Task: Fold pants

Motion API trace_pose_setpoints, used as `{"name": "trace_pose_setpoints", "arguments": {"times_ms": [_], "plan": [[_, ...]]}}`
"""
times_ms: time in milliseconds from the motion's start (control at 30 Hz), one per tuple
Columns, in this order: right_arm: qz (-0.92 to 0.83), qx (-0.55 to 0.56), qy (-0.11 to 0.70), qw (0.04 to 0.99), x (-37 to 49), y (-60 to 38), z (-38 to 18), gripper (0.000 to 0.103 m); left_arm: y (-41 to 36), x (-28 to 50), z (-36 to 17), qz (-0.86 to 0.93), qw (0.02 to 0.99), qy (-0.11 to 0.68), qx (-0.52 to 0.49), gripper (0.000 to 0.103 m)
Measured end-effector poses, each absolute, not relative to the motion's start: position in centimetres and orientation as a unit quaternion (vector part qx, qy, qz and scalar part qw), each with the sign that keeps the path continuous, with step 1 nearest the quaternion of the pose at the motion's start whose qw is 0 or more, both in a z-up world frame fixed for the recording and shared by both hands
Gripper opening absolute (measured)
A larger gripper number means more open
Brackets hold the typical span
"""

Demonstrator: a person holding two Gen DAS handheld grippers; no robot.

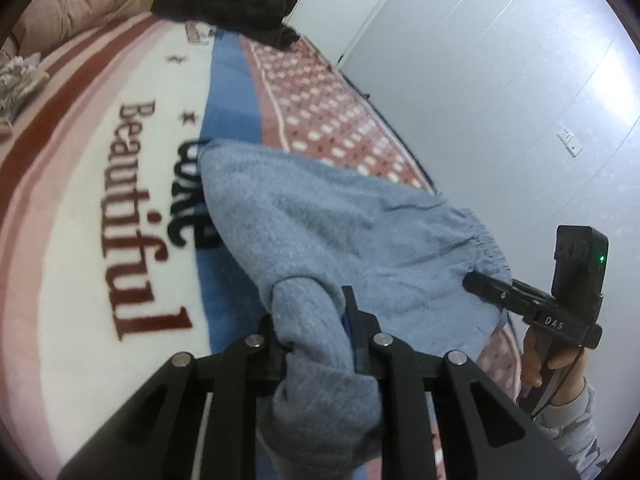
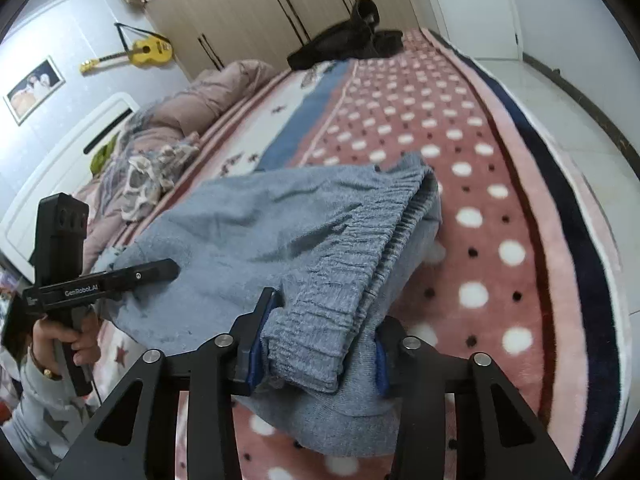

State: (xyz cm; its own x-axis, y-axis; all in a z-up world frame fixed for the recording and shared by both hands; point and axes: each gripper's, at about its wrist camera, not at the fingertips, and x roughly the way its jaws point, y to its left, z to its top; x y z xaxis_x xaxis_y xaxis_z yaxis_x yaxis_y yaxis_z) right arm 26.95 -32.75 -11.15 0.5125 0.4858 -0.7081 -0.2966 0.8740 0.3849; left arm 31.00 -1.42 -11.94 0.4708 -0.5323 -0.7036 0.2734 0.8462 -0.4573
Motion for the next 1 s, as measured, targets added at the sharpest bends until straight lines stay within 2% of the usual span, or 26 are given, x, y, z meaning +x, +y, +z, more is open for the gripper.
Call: {"name": "trace_pose_setpoints", "arguments": {"times_ms": [333,533,767,1000], "plan": [[0.242,0.078,0.386,0.887,24.8,-29.4,-3.7,0.034,2.2,28.6,-4.1,-0.234,0.88,0.394,-0.125,0.016],[0.261,0.067,0.364,0.892,23.6,-24.1,-0.6,0.034,7.8,26.0,-0.9,-0.206,0.901,0.359,-0.127,0.016],[0.303,0.043,0.349,0.886,22.6,-14.0,1.5,0.034,17.7,22.3,0.2,-0.161,0.918,0.334,-0.142,0.016],[0.345,0.033,0.352,0.869,22.0,-3.4,1.0,0.034,28.1,19.2,-0.5,-0.103,0.925,0.327,-0.162,0.016]]}}
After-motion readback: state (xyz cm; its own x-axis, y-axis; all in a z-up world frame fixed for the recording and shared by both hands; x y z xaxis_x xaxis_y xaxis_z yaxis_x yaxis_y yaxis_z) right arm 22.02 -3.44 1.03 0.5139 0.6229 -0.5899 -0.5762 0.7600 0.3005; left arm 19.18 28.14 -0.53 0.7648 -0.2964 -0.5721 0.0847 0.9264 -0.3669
